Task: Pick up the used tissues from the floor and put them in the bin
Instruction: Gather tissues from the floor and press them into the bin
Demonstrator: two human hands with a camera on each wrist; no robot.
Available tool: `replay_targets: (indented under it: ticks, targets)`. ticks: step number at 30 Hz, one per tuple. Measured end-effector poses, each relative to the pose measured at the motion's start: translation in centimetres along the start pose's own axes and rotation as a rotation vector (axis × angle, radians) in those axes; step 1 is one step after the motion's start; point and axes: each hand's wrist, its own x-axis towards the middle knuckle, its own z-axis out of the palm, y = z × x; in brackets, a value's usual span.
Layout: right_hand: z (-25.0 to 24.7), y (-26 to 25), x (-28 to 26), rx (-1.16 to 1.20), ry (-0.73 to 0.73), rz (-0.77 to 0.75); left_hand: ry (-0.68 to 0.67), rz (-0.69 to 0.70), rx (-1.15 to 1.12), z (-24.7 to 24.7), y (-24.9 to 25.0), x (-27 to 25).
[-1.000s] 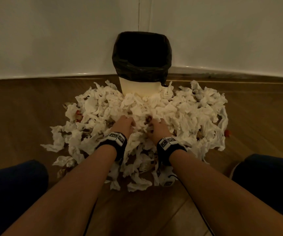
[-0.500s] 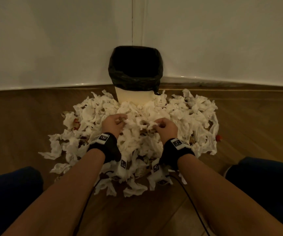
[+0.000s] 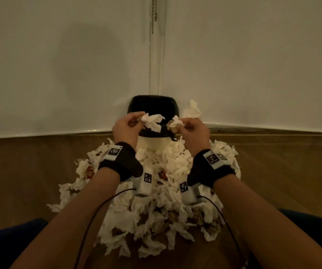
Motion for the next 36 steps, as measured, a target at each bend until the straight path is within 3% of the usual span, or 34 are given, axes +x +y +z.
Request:
replay_targets:
  ticks: [6, 11, 17, 25, 36]
  targets:
    - [0.9, -4.5, 4.9, -0.068, 0.06, -0.182, 0.043, 0.093, 0.111, 0.8, 3.2, 4.8]
    - [2.8, -3.3, 7.0, -0.233, -0.037, -0.189, 0.022, 0.025, 0.169, 1.8, 1.9, 7.3]
    - [4.5, 0.1, 7.8, -0.478, -0.445, -0.073, -0.144, -0.111, 0.291, 2.6, -1.8, 7.6]
    - [3.3, 3.3, 4.8, -0.345, -0.204, -0.007, -0.142, -0.104, 0.149, 2.5, -3.9, 3.8]
    - [2.4, 10.0, -3.9, -0.309, -0.36, 0.316, -0.467, -0.227, 0.402, 3.0, -7.5, -3.3]
